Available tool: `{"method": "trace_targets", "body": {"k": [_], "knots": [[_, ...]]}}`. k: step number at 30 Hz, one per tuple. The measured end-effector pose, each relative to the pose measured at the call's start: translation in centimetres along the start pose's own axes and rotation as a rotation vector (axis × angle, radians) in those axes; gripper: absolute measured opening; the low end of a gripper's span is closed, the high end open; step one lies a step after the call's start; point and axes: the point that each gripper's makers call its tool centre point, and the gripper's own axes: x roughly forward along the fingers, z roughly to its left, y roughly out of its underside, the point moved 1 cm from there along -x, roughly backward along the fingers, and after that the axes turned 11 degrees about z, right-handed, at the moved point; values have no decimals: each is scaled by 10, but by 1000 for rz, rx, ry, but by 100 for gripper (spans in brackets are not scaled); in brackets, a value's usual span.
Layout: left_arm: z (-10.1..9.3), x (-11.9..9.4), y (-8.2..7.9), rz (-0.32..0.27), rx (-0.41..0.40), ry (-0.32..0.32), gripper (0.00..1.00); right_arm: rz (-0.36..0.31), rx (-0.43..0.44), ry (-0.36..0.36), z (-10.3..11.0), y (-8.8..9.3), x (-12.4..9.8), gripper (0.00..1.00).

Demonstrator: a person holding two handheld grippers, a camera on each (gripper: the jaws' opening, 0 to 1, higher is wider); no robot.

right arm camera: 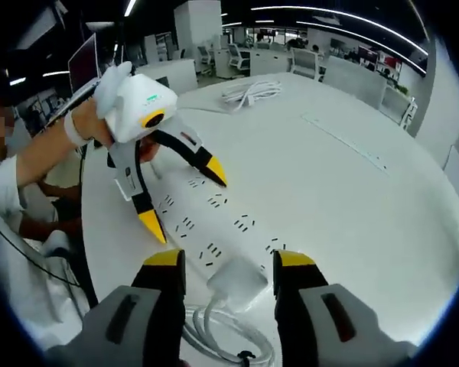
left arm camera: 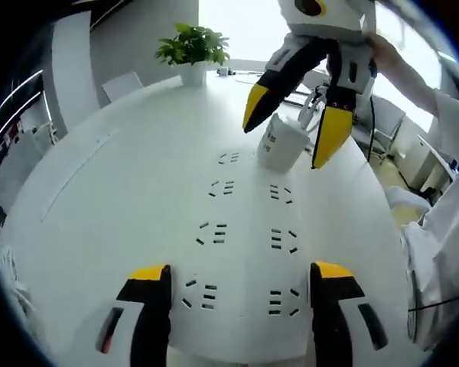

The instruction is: Straighten the power strip on the desk, plug the charger into it

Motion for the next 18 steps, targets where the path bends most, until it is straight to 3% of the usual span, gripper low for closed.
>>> {"method": "trace_targets", "body": {"k": [9, 18], "knots": [[-6, -6, -1, -34, -28, -7, 82, -4, 14, -13, 9, 14, 0, 58], [-23, -27, -9, -171, -83, -27, 96, -75, 7, 30, 3, 27, -7, 69]]}}
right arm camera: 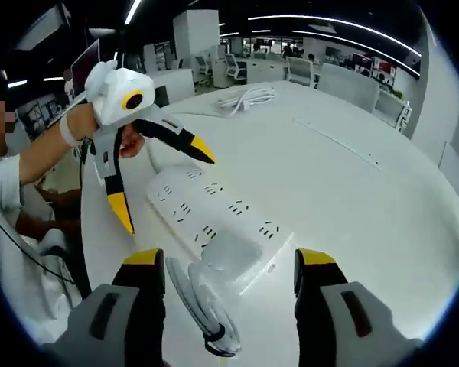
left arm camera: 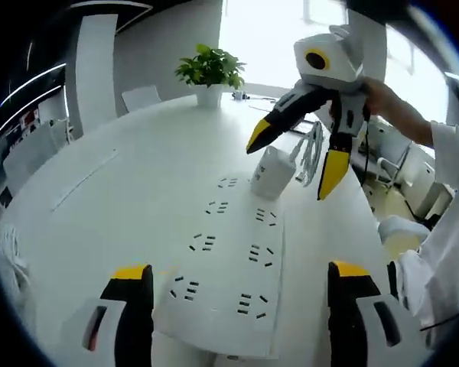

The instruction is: Straighten the power strip on the desk, plug the charger into it

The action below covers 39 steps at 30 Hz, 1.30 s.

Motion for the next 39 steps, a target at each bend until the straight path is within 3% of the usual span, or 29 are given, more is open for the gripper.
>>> {"method": "trace_targets", "body": {"k": [5, 15, 21, 30, 39], "knots": [[-6, -14, 2, -64, -48, -14, 96, -50, 4, 50, -8, 7, -5, 78], [-8, -47, 16, -170, -142, -99, 96, -161, 50, 68, -1, 15, -25, 97], [-22, -75, 27, -234, -167, -149, 96, -228, 69, 65, 15, 26, -42, 97], [-47, -117, 54, -285, -201, -265, 96, -294, 88, 138, 29, 46, -68, 97], [-68, -133, 84, -271, -225, -324, 96, -337, 136, 169, 41, 64, -85, 97]]}}
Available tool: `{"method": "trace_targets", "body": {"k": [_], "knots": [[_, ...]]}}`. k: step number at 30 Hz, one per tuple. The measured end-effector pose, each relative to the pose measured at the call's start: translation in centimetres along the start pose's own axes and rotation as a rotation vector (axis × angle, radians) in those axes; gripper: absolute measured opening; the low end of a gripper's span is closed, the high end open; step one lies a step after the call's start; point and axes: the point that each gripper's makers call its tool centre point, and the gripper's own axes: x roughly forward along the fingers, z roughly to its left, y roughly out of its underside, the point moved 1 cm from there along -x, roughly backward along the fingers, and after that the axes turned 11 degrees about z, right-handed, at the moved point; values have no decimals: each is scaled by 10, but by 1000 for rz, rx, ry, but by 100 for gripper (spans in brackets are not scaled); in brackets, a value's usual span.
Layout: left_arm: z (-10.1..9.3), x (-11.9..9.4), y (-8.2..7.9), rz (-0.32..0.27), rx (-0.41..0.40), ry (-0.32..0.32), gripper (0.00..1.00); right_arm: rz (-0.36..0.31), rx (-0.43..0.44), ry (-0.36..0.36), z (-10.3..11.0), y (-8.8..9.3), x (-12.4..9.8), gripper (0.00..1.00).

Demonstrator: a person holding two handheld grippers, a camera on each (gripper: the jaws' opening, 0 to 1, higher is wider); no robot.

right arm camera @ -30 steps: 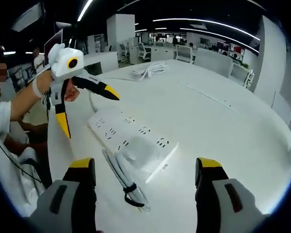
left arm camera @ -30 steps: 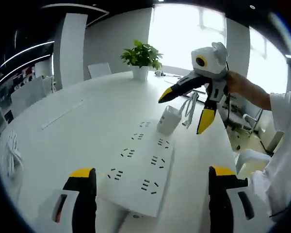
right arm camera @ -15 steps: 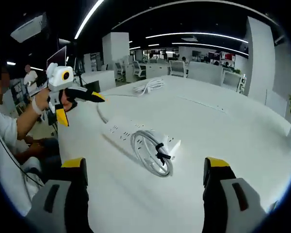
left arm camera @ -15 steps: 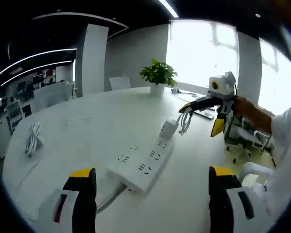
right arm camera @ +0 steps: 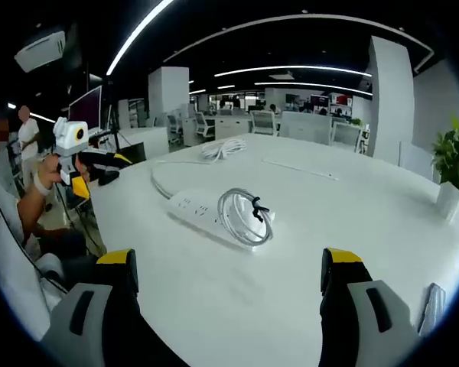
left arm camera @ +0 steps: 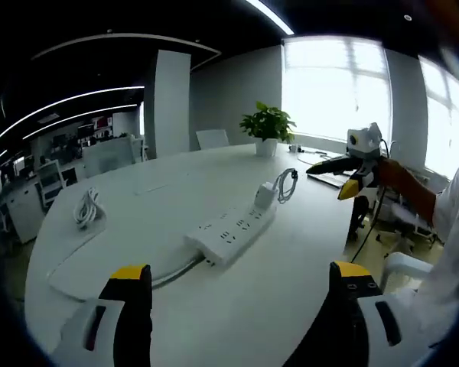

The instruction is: Straighten the power strip on the desk, plug the charger into it

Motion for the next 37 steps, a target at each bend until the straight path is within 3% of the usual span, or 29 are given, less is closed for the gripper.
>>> {"method": "trace_targets", "body": {"k": [8, 14, 23, 37], "knots": [[-5, -24, 14, -29, -36, -44, 96, -19, 49, -2, 12, 12, -9, 97], [-2, -33, 20, -25, -30, -82, 96, -25, 54, 7, 12, 8, -7, 97], [1, -33, 24, -35, -51, -88, 96, -22, 19, 38, 12, 1, -9, 96], [0, -25, 25, -9, -34, -92, 96, -43, 34, 49, 7, -1, -8, 95]]}}
